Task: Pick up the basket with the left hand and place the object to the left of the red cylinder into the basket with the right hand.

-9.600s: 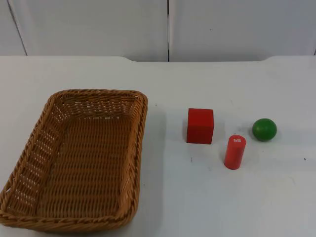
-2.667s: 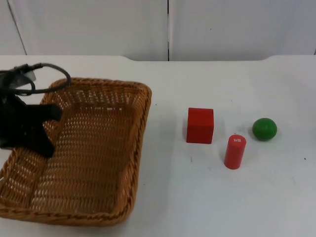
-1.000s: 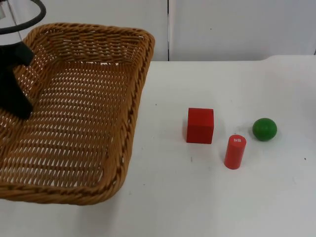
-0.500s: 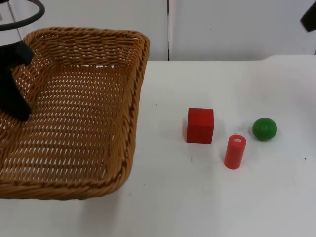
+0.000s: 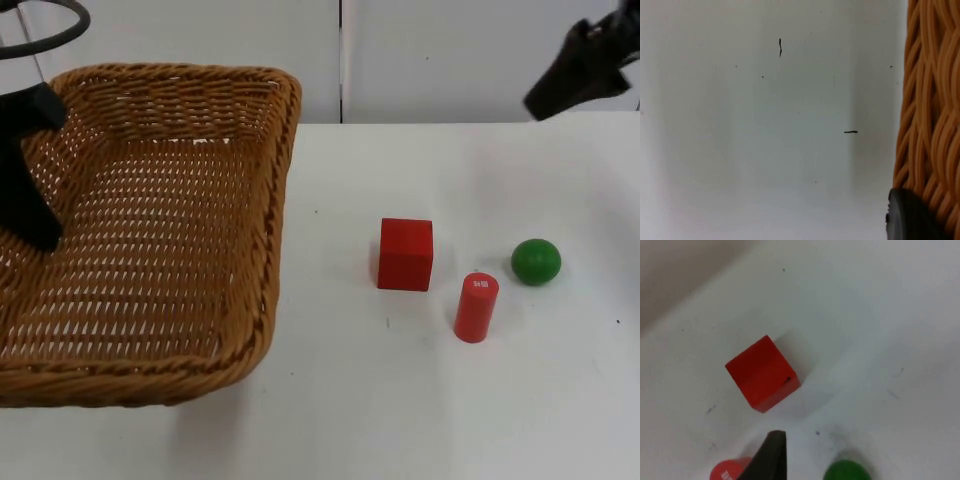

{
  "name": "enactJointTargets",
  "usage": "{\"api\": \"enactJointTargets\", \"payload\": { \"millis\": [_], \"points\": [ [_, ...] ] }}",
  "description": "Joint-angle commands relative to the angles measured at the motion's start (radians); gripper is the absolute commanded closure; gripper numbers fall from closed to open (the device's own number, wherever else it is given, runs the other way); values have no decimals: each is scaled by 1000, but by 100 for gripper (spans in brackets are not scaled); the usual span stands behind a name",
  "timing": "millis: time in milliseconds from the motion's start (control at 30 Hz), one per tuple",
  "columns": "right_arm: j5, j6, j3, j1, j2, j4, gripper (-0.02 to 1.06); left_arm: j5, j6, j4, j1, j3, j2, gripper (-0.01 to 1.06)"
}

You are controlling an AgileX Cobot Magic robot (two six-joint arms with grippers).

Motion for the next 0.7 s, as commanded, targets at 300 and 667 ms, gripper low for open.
{"api": "enactJointTargets", "payload": {
  "millis": [300, 667],
  "points": [
    [22, -56, -172, 123, 194, 4, 5, 13, -14, -14, 0, -3, -13, 105],
    [-45, -163, -186, 206, 309, -1, 5, 13, -29, -14, 0, -2, -13, 105]
  ]
}}
